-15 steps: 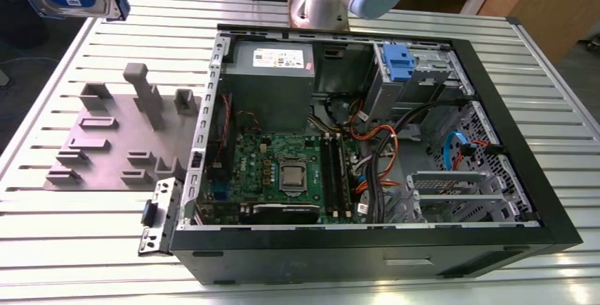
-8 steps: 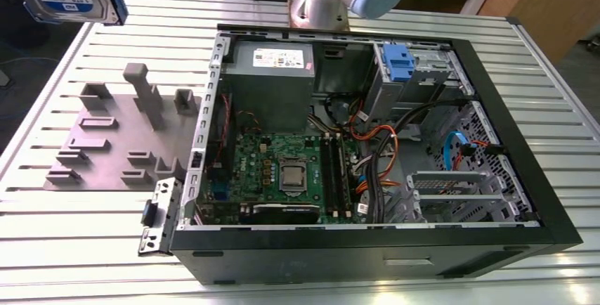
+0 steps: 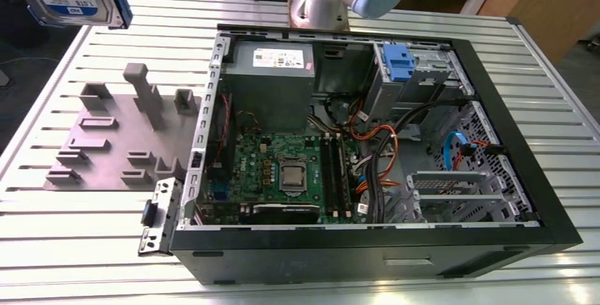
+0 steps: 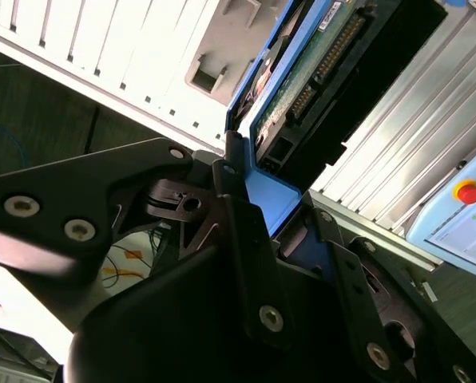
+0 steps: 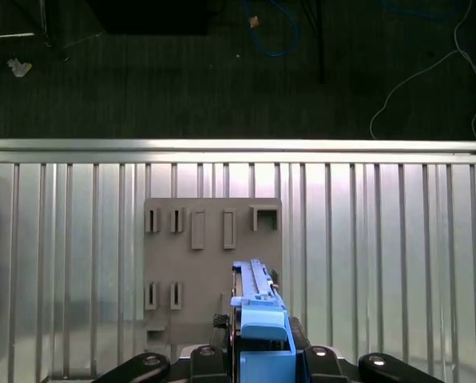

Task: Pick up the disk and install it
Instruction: 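Pick up the disk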

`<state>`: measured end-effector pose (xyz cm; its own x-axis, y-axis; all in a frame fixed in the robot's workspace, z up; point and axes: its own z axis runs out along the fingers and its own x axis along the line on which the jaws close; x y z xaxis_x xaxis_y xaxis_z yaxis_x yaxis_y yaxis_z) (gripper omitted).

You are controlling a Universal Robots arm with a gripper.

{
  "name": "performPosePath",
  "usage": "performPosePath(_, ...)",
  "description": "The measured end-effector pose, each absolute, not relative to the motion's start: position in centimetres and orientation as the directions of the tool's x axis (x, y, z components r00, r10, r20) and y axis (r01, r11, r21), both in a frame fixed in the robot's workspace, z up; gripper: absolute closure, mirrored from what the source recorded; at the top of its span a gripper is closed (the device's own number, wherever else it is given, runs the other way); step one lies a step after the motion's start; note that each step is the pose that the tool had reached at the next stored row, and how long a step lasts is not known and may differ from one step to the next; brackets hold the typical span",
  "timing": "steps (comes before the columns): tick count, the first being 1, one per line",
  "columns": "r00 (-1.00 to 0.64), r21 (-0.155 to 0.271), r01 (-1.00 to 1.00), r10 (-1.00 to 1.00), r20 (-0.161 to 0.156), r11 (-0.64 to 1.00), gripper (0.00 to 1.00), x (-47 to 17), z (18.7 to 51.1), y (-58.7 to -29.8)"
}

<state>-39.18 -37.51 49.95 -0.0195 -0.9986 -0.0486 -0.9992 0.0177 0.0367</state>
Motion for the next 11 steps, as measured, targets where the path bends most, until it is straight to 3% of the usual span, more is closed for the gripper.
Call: performPosePath(11,-0.019,0.037,-0.999,-0.999,-0.049,0.018,0.64,-38.4,49.9,-38.8)
